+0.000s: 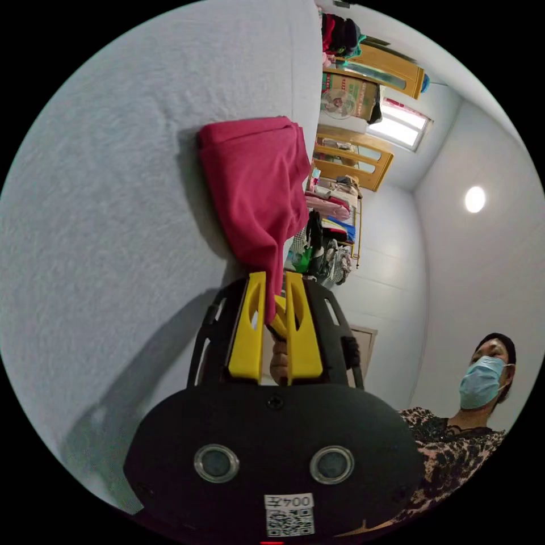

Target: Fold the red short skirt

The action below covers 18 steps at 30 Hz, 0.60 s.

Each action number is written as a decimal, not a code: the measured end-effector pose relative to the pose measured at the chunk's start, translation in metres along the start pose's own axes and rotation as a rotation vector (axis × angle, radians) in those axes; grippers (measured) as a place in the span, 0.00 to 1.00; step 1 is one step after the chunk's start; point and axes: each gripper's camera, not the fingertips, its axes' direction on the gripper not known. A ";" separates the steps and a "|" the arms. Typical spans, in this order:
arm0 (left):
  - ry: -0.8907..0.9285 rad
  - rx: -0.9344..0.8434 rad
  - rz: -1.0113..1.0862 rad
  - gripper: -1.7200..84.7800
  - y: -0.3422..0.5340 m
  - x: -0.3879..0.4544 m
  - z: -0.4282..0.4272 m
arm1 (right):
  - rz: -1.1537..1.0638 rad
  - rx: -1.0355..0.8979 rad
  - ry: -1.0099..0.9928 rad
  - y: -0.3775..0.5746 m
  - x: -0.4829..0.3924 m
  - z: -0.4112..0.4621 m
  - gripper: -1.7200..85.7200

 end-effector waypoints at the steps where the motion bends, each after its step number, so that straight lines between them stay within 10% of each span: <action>1: 0.019 0.014 -0.018 0.11 0.003 -0.010 -0.007 | -0.003 0.001 0.016 0.006 0.006 -0.001 0.08; 10: 0.230 -0.017 -0.074 0.24 -0.014 -0.071 0.029 | -0.020 0.034 -0.124 0.055 0.038 -0.019 0.07; 18: 0.191 0.007 0.033 0.08 -0.066 -0.076 0.086 | -0.022 0.089 -0.117 0.109 0.091 -0.022 0.17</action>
